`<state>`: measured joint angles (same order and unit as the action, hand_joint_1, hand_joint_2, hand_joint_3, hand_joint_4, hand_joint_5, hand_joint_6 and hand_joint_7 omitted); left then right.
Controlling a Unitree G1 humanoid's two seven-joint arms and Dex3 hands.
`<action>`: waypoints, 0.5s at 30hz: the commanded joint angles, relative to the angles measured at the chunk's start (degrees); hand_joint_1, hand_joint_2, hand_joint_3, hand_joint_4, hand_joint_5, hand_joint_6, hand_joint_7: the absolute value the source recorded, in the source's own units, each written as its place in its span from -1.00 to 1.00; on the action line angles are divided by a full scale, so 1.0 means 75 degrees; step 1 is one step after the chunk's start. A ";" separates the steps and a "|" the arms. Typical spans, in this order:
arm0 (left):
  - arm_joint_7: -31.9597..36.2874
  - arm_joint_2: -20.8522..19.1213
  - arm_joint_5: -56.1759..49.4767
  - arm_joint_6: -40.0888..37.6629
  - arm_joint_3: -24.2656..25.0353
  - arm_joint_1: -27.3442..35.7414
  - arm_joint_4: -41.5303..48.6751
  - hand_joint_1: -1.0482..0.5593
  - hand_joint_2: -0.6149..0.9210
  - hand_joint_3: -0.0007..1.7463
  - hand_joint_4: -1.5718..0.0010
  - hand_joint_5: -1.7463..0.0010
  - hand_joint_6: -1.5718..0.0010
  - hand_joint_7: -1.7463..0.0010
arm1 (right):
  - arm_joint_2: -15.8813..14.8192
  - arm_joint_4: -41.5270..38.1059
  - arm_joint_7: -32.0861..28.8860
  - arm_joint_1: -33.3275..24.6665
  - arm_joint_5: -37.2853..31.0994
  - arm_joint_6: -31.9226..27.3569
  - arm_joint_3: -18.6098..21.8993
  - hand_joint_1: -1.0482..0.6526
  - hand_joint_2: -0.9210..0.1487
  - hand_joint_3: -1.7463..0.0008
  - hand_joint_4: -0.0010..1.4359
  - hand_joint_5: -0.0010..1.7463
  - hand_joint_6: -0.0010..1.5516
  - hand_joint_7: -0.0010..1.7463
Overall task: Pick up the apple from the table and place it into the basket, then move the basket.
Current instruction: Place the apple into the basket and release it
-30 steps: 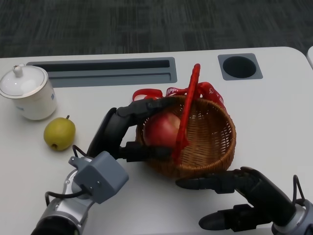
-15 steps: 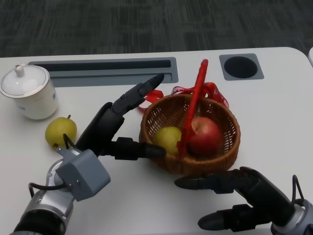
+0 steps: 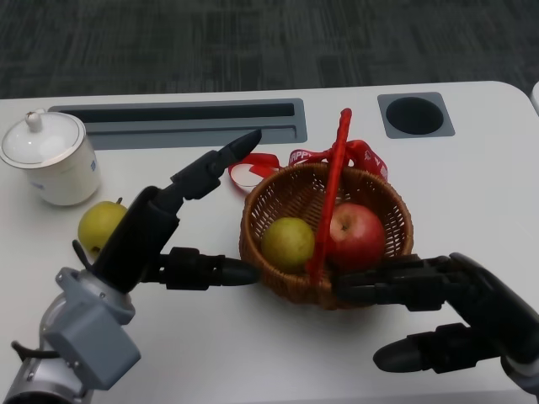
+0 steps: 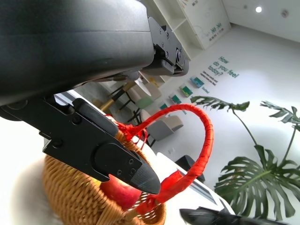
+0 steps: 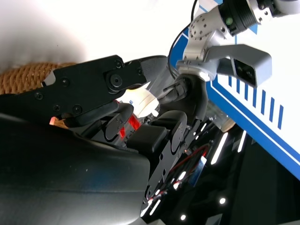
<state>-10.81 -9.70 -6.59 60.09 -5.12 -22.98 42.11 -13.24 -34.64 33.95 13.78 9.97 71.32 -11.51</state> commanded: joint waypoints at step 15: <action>0.0092 -0.0682 0.0251 -0.0395 0.0772 0.1405 -0.1462 -0.39 0.87 -0.99 0.29 0.94 0.33 0.96 | -0.0617 -0.0837 0.0210 0.1023 0.0054 -0.0541 0.0399 -0.32 -0.97 1.00 0.09 -1.00 -0.10 -1.00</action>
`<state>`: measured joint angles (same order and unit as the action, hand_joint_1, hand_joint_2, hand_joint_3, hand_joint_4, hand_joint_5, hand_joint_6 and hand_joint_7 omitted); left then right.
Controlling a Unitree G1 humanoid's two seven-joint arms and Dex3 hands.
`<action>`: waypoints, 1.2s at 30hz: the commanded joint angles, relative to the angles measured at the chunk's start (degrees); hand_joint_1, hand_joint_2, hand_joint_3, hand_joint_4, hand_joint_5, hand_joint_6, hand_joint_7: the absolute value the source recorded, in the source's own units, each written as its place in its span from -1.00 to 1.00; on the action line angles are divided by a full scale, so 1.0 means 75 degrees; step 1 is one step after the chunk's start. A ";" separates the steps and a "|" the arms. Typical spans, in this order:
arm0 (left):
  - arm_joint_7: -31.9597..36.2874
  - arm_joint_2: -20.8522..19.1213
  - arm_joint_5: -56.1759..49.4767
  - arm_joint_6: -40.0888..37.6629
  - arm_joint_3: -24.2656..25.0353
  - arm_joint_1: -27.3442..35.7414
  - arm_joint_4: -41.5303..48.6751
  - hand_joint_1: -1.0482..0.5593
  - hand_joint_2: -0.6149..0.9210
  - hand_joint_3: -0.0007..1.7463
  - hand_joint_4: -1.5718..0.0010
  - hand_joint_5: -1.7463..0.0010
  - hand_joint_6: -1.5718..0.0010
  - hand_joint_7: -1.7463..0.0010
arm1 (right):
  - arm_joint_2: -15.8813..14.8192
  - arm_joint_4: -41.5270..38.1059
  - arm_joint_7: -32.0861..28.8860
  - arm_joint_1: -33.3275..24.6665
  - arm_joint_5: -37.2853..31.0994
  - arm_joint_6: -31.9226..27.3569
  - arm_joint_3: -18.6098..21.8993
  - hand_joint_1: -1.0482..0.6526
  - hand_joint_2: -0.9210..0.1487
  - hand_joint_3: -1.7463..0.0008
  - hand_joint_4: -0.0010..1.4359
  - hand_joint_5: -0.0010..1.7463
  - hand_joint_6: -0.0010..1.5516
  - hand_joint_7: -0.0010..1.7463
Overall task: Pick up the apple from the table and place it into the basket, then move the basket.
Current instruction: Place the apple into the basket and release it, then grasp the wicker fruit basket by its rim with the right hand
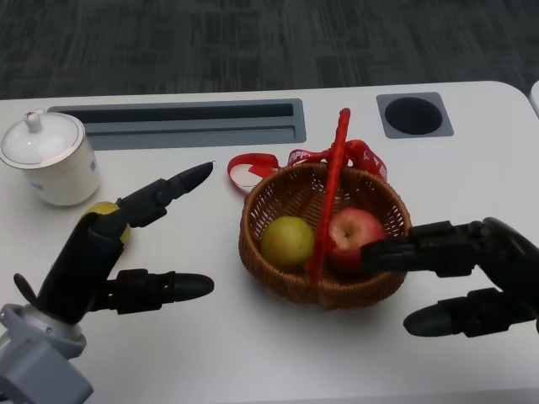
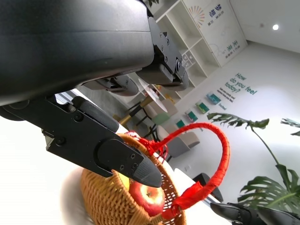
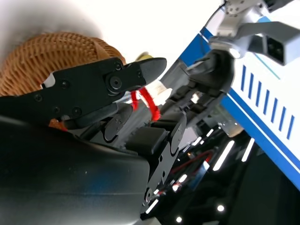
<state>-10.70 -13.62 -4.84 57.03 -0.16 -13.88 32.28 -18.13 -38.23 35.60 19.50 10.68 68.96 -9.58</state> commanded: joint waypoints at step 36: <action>0.0502 0.0420 -0.0413 0.0082 -0.0031 0.0325 0.0110 -0.27 0.85 -1.00 0.20 0.99 0.25 0.99 | 0.0490 -0.2517 0.0751 0.1236 -0.1447 -0.1759 0.0199 -0.39 -0.94 1.00 0.04 -1.00 -0.16 -1.00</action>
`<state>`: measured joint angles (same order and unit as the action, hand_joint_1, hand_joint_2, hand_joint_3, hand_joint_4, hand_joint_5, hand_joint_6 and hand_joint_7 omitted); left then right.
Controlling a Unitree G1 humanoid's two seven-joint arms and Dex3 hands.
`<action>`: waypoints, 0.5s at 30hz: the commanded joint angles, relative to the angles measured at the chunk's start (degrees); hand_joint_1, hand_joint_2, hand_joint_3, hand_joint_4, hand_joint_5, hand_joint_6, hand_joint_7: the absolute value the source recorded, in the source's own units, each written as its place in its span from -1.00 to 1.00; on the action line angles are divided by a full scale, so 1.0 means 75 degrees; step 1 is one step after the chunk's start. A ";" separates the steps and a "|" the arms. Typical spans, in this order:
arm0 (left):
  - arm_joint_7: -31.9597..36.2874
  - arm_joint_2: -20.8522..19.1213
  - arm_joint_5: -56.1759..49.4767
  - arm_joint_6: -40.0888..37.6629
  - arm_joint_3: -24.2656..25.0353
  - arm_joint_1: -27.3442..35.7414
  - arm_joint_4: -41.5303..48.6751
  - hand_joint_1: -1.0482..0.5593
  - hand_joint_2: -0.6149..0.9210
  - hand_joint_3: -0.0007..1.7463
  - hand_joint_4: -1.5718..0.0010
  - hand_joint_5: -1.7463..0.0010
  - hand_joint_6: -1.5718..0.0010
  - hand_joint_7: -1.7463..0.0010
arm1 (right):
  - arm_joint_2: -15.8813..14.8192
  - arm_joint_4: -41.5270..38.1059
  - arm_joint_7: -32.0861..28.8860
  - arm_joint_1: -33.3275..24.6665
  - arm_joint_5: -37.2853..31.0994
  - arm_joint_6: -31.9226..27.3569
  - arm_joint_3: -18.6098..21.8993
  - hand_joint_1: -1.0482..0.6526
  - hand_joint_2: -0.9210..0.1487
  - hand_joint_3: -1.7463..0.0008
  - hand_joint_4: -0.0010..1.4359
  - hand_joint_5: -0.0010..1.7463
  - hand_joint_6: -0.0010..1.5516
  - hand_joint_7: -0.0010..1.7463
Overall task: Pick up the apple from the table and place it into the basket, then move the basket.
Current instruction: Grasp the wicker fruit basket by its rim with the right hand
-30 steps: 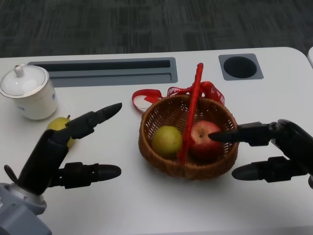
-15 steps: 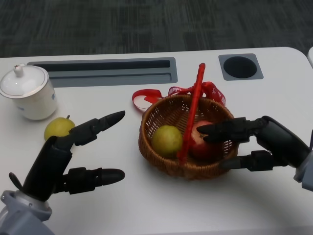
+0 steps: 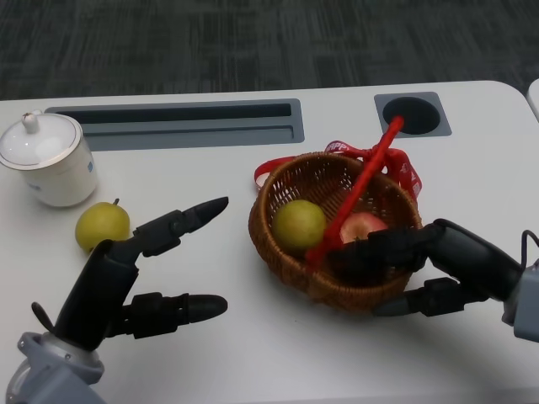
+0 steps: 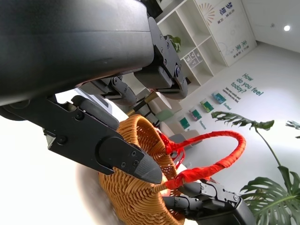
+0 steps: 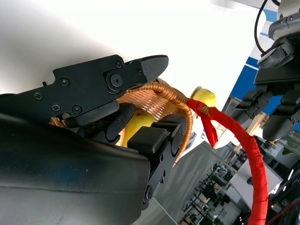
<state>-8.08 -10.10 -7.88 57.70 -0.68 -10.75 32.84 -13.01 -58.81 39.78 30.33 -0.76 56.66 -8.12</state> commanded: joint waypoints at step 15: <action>0.0294 0.0106 -0.0055 -0.0009 0.0027 -0.0110 -0.0142 -0.35 0.88 -1.00 0.17 0.99 0.23 0.99 | -0.0698 0.0873 -0.0132 0.0081 -0.1037 -0.1199 -0.0409 -0.43 -0.98 0.99 0.09 -0.99 -0.19 -1.00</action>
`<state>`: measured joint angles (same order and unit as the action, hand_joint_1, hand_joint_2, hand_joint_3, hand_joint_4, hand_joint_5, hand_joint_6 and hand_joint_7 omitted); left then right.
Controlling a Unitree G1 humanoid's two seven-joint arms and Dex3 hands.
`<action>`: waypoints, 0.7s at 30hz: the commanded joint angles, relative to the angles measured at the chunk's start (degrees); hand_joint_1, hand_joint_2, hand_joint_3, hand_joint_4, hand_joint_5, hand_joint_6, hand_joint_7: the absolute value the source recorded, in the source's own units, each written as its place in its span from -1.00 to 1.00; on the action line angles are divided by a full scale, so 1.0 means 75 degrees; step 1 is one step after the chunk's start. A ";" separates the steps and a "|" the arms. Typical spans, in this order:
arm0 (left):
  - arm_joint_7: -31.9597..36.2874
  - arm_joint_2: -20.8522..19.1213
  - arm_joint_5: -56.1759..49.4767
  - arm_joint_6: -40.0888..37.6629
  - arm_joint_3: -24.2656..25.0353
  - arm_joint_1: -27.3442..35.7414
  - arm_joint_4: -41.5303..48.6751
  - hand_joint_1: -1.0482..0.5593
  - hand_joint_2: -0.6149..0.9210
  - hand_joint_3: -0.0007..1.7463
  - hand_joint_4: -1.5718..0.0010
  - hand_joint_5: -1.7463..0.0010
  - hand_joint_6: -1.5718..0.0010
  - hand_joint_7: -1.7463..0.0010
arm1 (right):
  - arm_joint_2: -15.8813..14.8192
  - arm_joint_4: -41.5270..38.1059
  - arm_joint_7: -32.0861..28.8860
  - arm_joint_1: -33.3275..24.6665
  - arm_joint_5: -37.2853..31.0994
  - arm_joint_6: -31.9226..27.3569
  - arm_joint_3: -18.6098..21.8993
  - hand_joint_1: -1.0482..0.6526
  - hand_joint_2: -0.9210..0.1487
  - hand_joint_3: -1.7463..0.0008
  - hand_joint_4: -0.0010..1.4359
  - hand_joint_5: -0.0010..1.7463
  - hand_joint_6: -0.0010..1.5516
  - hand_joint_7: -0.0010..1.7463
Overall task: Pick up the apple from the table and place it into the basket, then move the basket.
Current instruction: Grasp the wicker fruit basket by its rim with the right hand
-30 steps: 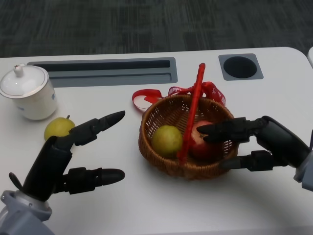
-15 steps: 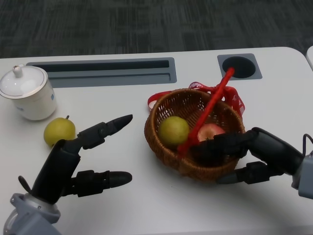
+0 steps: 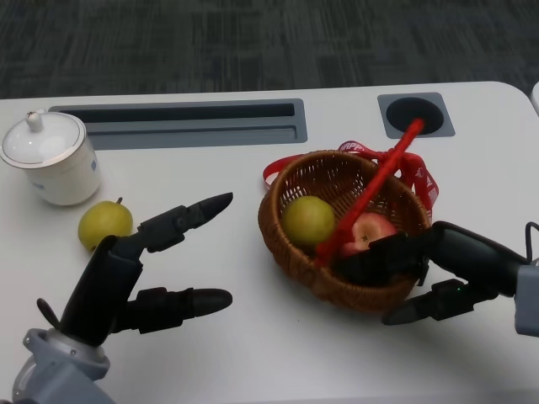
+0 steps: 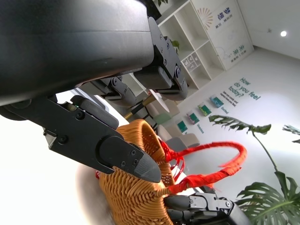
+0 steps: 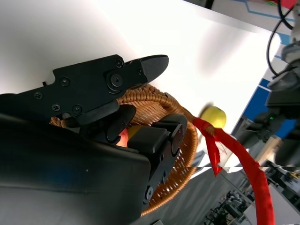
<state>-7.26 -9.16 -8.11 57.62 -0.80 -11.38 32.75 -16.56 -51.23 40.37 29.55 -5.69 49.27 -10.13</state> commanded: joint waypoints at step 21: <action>0.0624 0.0111 -0.0144 -0.0093 0.0226 0.0451 -0.0923 -0.30 0.87 -1.00 0.11 0.98 0.17 0.99 | -0.0352 -0.1691 -0.4475 0.2331 -0.4322 -0.0507 -0.2381 -0.14 -0.97 1.00 0.37 0.48 0.37 -0.99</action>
<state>-3.66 -7.73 -9.30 56.82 0.12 -8.58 26.43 -17.83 -63.44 7.01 46.57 -37.60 45.05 -27.60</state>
